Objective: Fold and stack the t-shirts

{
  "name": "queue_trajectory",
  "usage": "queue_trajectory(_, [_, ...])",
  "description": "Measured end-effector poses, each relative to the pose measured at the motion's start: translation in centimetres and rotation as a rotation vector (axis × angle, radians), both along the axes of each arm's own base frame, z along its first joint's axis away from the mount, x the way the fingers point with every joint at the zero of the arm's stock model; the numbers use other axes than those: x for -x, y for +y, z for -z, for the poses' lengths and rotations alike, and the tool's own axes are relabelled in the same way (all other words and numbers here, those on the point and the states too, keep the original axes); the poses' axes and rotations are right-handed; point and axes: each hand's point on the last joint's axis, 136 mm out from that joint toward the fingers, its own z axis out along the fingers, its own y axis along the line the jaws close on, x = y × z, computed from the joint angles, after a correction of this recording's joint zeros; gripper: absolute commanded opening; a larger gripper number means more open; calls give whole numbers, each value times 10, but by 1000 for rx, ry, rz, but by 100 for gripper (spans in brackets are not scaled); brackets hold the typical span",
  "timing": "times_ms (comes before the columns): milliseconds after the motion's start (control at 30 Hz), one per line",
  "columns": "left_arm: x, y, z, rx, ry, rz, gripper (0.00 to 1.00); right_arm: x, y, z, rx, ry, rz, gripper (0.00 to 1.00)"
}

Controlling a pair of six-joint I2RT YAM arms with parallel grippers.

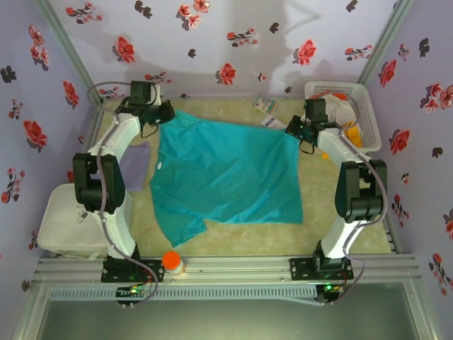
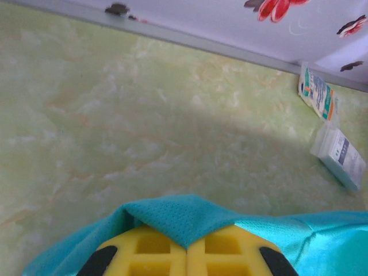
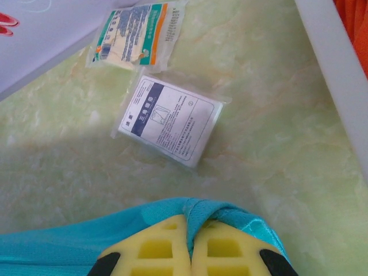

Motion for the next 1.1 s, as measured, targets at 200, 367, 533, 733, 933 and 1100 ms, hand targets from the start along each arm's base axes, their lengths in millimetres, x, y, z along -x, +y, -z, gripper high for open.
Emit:
queue_trajectory(200, [38,-3,3,38,119,18,0,23,3,7,-20,52,-20,0])
queue_trajectory(367, [73,-3,3,91,213,19,0,45,3,17,-26,97,-27,0])
queue_trajectory(533, [106,2,16,136,313,-11,0,64,5,29,-39,144,-39,0])
queue_trajectory(733, [135,3,35,157,404,-24,0,82,6,38,-42,180,-43,0])
queue_trajectory(933, [157,7,61,153,487,-37,0,92,12,47,-42,206,-57,0])
queue_trajectory(1100, [165,15,73,155,523,-61,0,95,17,51,-40,211,-72,0])
